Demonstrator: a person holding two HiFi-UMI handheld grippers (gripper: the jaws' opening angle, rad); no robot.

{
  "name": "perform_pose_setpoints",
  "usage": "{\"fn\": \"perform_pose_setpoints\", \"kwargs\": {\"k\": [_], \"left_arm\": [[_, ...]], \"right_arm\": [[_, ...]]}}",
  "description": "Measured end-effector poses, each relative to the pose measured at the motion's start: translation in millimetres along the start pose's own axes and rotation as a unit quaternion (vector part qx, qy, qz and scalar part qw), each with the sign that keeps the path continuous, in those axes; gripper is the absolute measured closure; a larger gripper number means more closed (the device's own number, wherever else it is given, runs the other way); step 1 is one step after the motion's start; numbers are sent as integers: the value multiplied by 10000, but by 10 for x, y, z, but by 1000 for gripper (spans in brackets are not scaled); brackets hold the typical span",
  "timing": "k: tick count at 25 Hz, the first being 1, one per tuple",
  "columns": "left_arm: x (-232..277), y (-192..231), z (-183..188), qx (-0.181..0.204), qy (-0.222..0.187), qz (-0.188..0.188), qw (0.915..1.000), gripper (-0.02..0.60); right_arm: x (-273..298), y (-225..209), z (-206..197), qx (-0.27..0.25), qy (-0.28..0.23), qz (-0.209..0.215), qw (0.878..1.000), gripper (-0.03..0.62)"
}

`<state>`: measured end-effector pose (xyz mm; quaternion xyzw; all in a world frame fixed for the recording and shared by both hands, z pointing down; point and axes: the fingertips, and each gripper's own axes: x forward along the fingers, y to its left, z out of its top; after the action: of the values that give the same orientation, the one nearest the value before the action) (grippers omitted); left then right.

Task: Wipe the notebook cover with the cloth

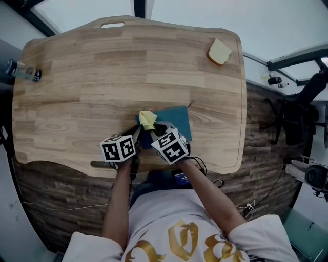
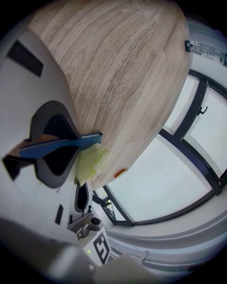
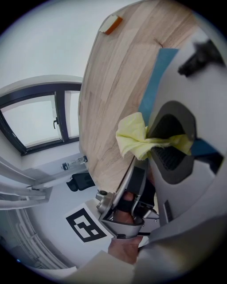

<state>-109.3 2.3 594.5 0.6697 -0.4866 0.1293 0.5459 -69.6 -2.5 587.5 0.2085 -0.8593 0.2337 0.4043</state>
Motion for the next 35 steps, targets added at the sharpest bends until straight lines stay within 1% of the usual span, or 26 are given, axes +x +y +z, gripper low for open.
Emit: {"fn": "perform_pose_setpoints", "kwargs": {"k": [10, 27, 35], "left_arm": [[4, -4, -1, 8, -9, 15, 10000, 523], [9, 0, -9, 23, -19, 26, 10000, 523], [5, 1, -10, 16, -14, 5, 10000, 523]], "right_arm": [[-37, 151, -71, -130, 20, 91, 9999, 556], [-146, 264, -259, -29, 47, 164, 9999, 556], [-219, 246, -353, 61, 69, 66, 9999, 556]]}}
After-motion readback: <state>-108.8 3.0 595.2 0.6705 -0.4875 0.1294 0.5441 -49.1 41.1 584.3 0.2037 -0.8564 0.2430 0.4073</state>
